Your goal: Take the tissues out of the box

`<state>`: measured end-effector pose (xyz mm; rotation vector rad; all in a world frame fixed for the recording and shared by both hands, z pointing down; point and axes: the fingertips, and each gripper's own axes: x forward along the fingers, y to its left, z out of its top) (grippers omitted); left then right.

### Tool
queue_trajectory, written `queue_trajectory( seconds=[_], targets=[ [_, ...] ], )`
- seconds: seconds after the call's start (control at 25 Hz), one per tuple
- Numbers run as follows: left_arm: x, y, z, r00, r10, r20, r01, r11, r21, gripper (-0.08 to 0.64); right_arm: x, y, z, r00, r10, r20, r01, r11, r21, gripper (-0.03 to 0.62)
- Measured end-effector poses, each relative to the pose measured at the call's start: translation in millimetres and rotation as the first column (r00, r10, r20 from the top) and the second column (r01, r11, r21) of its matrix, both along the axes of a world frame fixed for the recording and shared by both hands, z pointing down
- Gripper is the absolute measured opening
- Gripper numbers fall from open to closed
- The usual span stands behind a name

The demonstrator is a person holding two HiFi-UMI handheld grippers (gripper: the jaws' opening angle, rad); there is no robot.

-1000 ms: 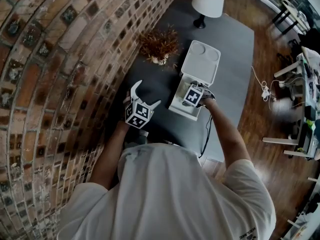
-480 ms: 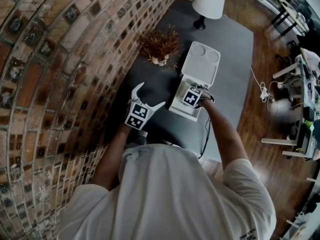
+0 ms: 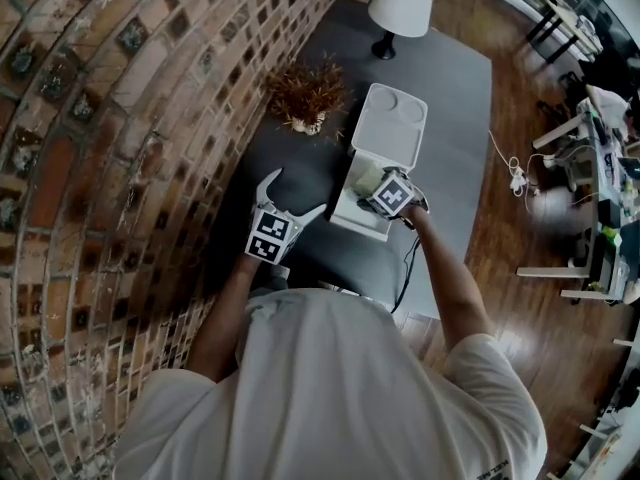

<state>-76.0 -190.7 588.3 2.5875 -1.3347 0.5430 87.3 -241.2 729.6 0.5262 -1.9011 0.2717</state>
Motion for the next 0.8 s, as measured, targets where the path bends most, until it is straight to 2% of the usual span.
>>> queue_trajectory(
  seconds=[0.24, 0.4, 0.48, 0.64, 0.8],
  targets=[
    [13, -13, -17, 0.998, 0.04, -0.04, -0.038, 0.998, 0.05, 0.506, 7, 0, -58, 0.98, 0.121, 0.159, -0.136, 0.987, 0.09, 0.486],
    [22, -21, -29, 0.994, 0.058, -0.093, -0.053, 0.997, 0.059, 0.506, 21, -4, -103, 0.947, 0.181, 0.266, -0.237, 0.951, 0.197, 0.486],
    [26, -24, -34, 0.99, 0.063, -0.122, -0.055, 0.996, 0.066, 0.506, 29, -3, -123, 0.913, 0.212, 0.347, -0.304, 0.924, 0.234, 0.486],
    [36, -27, -49, 0.977, 0.062, -0.203, -0.05, 0.997, 0.062, 0.506, 44, 10, -160, 0.82, 0.269, 0.505, -0.43, 0.872, 0.234, 0.486],
    [42, -33, -69, 0.958, 0.066, -0.28, -0.047, 0.996, 0.073, 0.506, 58, 28, -181, 0.784, 0.296, 0.545, -0.496, 0.827, 0.265, 0.486]
  ],
)
